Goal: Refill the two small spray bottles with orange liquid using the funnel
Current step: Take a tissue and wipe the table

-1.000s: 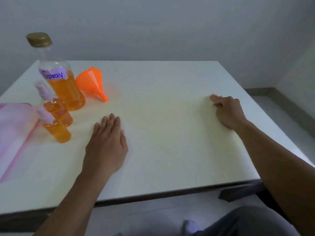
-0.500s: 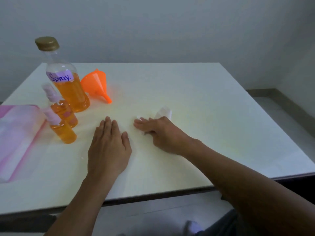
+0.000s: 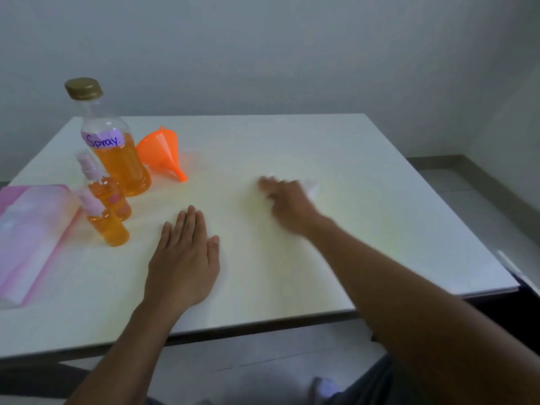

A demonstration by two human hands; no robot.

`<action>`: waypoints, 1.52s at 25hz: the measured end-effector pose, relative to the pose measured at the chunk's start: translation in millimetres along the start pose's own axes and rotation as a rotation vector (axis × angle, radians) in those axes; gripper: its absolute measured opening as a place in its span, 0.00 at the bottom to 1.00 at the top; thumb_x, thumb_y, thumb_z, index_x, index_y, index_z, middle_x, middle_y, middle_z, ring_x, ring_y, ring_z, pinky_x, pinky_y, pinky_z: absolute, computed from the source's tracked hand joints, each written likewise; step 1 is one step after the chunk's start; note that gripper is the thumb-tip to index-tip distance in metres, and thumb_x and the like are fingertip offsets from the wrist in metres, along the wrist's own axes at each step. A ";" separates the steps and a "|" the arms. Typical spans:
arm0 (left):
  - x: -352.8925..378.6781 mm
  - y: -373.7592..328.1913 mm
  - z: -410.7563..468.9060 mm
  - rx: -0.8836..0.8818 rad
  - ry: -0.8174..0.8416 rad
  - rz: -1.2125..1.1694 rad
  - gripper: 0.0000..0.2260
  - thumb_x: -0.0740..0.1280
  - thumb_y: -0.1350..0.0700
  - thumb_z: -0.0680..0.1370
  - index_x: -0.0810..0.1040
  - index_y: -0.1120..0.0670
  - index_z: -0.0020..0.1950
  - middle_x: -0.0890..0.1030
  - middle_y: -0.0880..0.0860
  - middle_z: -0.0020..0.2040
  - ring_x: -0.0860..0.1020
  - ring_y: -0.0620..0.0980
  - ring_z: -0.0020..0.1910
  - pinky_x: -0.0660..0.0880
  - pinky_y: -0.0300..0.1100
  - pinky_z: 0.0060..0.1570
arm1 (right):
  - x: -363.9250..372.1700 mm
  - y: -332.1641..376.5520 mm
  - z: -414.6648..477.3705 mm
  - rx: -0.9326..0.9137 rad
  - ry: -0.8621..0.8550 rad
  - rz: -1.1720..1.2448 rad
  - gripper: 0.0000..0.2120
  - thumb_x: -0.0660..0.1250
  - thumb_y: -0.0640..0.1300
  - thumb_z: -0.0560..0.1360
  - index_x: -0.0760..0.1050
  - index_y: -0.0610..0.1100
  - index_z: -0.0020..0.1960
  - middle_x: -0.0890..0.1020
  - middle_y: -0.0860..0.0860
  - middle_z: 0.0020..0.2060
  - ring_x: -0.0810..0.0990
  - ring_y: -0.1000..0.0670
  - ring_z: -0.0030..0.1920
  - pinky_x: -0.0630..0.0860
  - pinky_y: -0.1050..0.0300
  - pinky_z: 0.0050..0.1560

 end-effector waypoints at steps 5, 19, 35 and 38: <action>-1.9 1.3 -2.4 0.008 0.010 -0.014 0.33 0.33 0.41 0.77 0.42 0.55 0.81 0.42 0.51 0.81 0.41 0.48 0.80 0.40 0.46 0.78 | -11.7 9.7 -85.3 -0.255 0.198 -0.018 0.35 0.57 0.22 0.76 0.64 0.45 0.79 0.64 0.51 0.79 0.62 0.54 0.79 0.57 0.66 0.76; -1.3 -1.0 1.4 -0.019 -0.029 -0.028 0.28 0.39 0.44 0.82 0.40 0.55 0.80 0.40 0.52 0.81 0.40 0.48 0.80 0.40 0.47 0.78 | -57.4 -62.4 52.6 0.499 -0.271 -0.184 0.21 0.55 0.31 0.78 0.74 0.36 0.68 0.76 0.36 0.66 0.73 0.36 0.69 0.73 0.42 0.67; -15.3 -31.1 -16.2 0.068 -0.105 -0.170 0.24 0.51 0.52 0.84 0.57 0.53 0.80 0.56 0.51 0.81 0.52 0.48 0.80 0.47 0.46 0.78 | -102.1 -106.6 -97.1 0.385 -0.146 -0.020 0.36 0.52 0.24 0.75 0.60 0.44 0.81 0.60 0.48 0.81 0.58 0.47 0.81 0.52 0.59 0.77; -21.2 -89.3 -28.4 0.197 -0.074 -0.289 0.23 0.54 0.54 0.83 0.58 0.52 0.79 0.55 0.48 0.81 0.51 0.46 0.80 0.46 0.42 0.77 | -113.0 -100.9 -119.7 0.345 -0.202 0.161 0.32 0.53 0.23 0.77 0.67 0.43 0.78 0.68 0.49 0.78 0.64 0.49 0.79 0.57 0.64 0.73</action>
Point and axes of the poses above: each hand's wrist, its own z-axis towards the middle knuckle, its own x-axis out of the palm, y = z × x, the point moved 5 cm from there along z, towards the middle knuckle
